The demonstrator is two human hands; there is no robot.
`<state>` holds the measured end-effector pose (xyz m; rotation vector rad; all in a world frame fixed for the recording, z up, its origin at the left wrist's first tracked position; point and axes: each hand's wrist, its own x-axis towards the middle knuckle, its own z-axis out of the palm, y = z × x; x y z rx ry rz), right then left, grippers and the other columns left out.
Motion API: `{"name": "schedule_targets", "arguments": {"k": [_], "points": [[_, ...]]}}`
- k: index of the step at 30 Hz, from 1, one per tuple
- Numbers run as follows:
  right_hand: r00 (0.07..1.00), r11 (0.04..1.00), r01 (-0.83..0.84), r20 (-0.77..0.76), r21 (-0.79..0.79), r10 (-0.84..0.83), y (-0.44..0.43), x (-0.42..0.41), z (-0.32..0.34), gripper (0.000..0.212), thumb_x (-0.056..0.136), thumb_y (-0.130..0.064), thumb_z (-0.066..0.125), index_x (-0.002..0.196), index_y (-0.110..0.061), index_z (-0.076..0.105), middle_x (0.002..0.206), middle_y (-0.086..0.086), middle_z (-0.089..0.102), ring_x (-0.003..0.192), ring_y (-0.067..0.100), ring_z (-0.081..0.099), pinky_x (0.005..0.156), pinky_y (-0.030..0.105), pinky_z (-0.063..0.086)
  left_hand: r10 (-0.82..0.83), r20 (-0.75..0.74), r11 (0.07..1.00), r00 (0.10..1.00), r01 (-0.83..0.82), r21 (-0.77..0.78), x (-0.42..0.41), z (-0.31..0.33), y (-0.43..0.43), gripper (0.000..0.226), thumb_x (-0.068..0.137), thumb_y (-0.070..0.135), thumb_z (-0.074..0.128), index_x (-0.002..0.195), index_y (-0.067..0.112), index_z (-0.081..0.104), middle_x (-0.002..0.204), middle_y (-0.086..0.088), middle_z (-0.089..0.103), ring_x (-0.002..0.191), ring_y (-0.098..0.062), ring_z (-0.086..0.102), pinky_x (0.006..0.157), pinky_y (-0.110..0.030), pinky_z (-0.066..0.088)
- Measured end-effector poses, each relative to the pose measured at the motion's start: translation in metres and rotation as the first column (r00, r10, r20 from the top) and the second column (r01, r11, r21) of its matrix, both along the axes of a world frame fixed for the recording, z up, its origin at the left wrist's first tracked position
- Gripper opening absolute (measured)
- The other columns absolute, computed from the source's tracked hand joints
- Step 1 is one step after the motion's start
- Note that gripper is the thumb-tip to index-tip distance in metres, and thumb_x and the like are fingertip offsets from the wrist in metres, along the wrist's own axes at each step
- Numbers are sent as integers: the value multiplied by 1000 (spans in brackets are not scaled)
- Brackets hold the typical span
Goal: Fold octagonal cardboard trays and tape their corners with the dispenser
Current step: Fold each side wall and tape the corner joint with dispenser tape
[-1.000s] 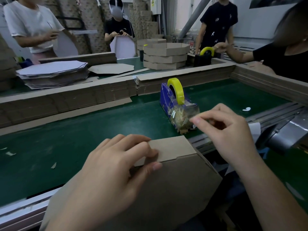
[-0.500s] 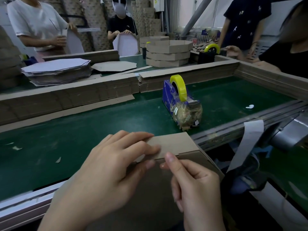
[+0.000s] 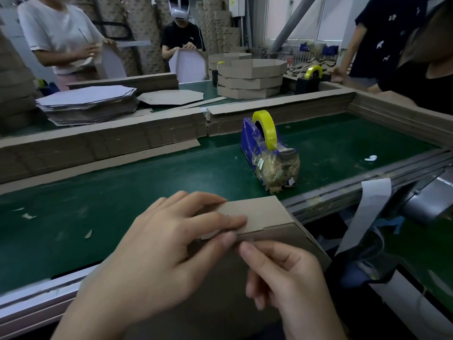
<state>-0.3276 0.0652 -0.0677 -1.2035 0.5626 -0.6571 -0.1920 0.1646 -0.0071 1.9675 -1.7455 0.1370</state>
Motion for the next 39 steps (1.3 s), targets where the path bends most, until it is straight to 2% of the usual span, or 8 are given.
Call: {"name": "schedule_targets", "arguments": {"k": [6,11,13,17,20,23,30,39], "points": [[999,999,-45,-17,-30,44,-1,-2,2,28,61,-44,77,67,-16,76,39,8,52,32,13,39,36,17,30,239,94,966,967,-226,-128,-23,-2,-20,31,84,52,45,68,33,62,82,15,67,71,-16,65,67,-19,38],[969,991,-131,-214,-33,121,-3,-9,0,28,72,-30,75,61,-4,72,41,9,54,33,10,44,37,12,30,213,141,971,967,-193,-141,-19,-5,-19,31,84,54,47,68,32,63,88,13,69,75,-18,66,50,-14,26],[964,983,-60,-266,-173,12,-5,-16,-5,32,80,-28,76,57,-7,70,38,7,52,34,8,43,39,14,31,207,146,973,968,-188,-131,-16,-6,-16,31,84,56,48,71,33,64,91,14,68,77,-16,65,49,-19,33],[920,759,371,101,-535,-379,-33,-29,6,31,81,-47,59,63,-24,68,52,1,54,47,4,49,46,23,39,212,229,977,950,-196,-87,-15,-11,-10,33,85,58,46,88,34,67,97,13,64,83,-15,63,51,-23,37],[959,682,144,-70,-717,-276,-63,-18,15,22,91,-49,58,100,-31,69,96,-16,62,92,0,59,80,15,46,212,301,977,930,-209,-41,-15,-14,-4,43,79,60,47,105,32,68,101,10,62,84,-18,63,55,-26,39],[949,782,-239,-311,-575,61,-74,-9,20,34,83,-51,49,98,-26,68,89,-4,65,85,10,60,83,23,46,214,328,976,920,-212,-41,-12,-13,0,52,75,63,48,111,32,68,101,9,63,83,-21,64,56,-31,45],[946,869,-323,-160,-375,282,-69,-7,44,24,82,-35,71,64,-20,63,40,-14,43,34,-1,36,39,6,27,169,108,978,980,-153,-140,-4,-9,15,53,71,64,58,111,32,72,105,13,63,87,-18,65,63,-40,56],[894,870,-447,-109,-208,434,-67,6,50,17,72,-19,79,68,-10,66,59,-1,62,54,5,56,54,13,40,62,99,996,993,-68,52,-14,9,1,53,77,73,44,113,40,66,100,22,62,80,4,57,52,-8,38]]}}
